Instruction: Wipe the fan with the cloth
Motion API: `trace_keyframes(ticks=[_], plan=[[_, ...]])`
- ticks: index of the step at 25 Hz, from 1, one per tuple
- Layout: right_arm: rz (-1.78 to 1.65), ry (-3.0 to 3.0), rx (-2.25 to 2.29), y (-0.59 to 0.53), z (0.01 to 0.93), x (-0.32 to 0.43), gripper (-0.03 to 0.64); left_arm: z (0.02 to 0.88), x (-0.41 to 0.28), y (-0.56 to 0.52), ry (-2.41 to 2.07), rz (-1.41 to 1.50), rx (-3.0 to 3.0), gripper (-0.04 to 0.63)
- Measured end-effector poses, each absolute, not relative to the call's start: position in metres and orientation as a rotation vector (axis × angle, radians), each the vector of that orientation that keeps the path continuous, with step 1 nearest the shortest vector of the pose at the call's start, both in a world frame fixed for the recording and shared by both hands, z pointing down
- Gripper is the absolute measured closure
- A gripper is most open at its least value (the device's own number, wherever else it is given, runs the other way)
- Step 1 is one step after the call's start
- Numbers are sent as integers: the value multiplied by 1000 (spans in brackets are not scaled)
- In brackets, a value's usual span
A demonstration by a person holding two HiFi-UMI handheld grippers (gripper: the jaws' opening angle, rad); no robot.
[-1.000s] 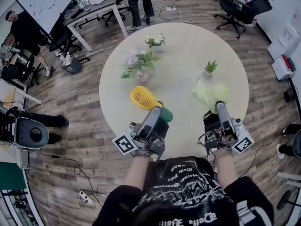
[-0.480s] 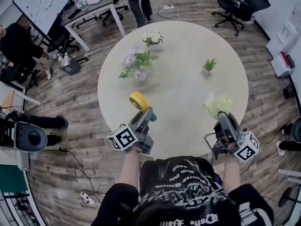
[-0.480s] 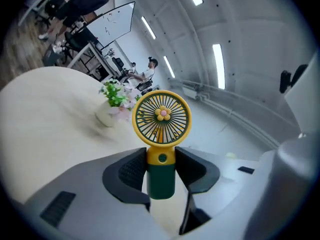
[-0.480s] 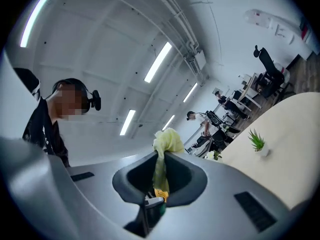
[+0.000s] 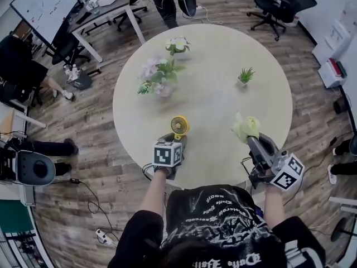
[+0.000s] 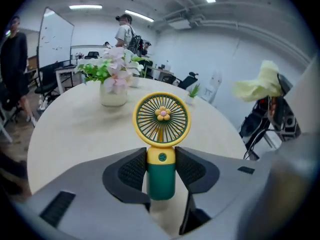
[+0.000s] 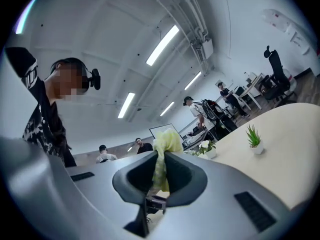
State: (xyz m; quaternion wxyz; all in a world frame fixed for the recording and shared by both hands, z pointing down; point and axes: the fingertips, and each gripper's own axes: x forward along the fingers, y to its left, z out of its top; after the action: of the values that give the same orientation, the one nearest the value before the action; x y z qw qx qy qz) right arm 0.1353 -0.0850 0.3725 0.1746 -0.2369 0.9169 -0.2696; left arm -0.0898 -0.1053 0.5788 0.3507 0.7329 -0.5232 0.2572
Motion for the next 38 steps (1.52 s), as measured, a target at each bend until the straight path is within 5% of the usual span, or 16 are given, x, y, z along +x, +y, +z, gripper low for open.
trace_keyframes(ticks=[7, 17, 21, 24, 38], plan=[[-777, 2657, -737, -88, 393, 139, 580, 612, -57, -116, -1206, 1099, 2011, 402], [-787, 2684, -766, -91, 403, 138, 580, 626, -50, -120, -1085, 1235, 2040, 402], [-791, 2686, -757, -91, 404, 134, 580, 626, -51, -121, -1117, 1199, 2045, 397], [-795, 2688, -752, -91, 405, 131, 580, 625, -48, -119, -1132, 1147, 2037, 290], [-744, 2756, -1146, -105, 445, 128, 578, 543, -56, -92, -1326, 614, 2085, 259]])
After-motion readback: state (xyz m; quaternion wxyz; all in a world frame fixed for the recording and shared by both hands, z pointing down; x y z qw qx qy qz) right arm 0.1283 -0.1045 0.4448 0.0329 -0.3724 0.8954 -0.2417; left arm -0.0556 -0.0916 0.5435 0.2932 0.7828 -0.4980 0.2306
